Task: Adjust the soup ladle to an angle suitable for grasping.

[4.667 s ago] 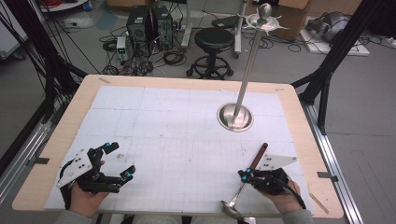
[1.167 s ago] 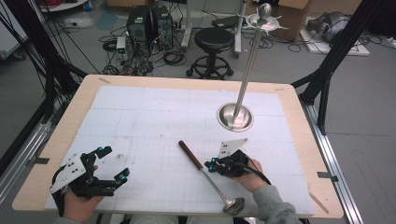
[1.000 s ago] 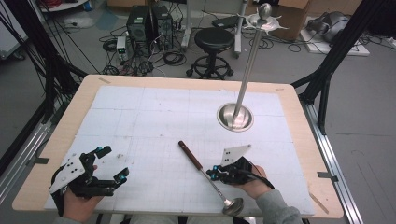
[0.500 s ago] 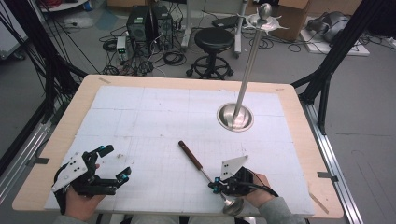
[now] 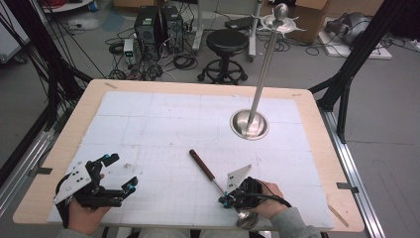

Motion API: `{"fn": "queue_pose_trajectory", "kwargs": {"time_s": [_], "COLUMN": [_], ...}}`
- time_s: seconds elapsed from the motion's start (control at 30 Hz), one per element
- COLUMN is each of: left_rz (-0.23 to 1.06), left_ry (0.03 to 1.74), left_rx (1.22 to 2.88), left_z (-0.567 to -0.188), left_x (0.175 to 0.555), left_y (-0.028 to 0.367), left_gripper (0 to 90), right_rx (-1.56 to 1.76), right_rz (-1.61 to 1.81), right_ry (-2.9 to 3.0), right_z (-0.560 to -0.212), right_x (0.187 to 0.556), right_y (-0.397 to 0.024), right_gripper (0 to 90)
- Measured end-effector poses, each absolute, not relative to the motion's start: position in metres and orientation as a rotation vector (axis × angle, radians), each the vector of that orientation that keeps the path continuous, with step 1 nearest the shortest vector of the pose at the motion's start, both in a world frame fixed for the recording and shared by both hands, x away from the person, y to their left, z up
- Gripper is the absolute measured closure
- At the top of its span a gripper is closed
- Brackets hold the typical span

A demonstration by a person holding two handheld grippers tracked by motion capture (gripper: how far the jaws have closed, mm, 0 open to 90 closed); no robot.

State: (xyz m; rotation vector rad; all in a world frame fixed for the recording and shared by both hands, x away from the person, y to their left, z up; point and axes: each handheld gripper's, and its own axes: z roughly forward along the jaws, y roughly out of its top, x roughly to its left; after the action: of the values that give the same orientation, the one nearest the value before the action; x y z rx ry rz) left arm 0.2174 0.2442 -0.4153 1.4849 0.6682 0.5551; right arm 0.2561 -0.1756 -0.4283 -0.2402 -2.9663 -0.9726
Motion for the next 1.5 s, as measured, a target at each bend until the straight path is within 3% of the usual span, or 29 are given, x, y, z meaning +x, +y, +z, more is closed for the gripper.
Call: {"fn": "queue_pose_trajectory", "kwargs": {"time_s": [1.17,1.5], "left_rz": [0.564,0.559], "left_ry": [0.673,0.671], "left_rx": [1.479,1.484], "left_z": [-0.415,-0.415], "left_x": [0.218,0.219], "left_y": [0.247,0.247], "left_gripper": [1.9,1.9], "right_rx": [-0.323,-0.440], "right_rz": [-0.749,-1.022], "right_ry": [-3.130,-3.119], "right_z": [-0.416,-0.392], "right_x": [0.268,0.272], "right_y": [-0.213,-0.189], "right_gripper": [90.0,90.0]}}
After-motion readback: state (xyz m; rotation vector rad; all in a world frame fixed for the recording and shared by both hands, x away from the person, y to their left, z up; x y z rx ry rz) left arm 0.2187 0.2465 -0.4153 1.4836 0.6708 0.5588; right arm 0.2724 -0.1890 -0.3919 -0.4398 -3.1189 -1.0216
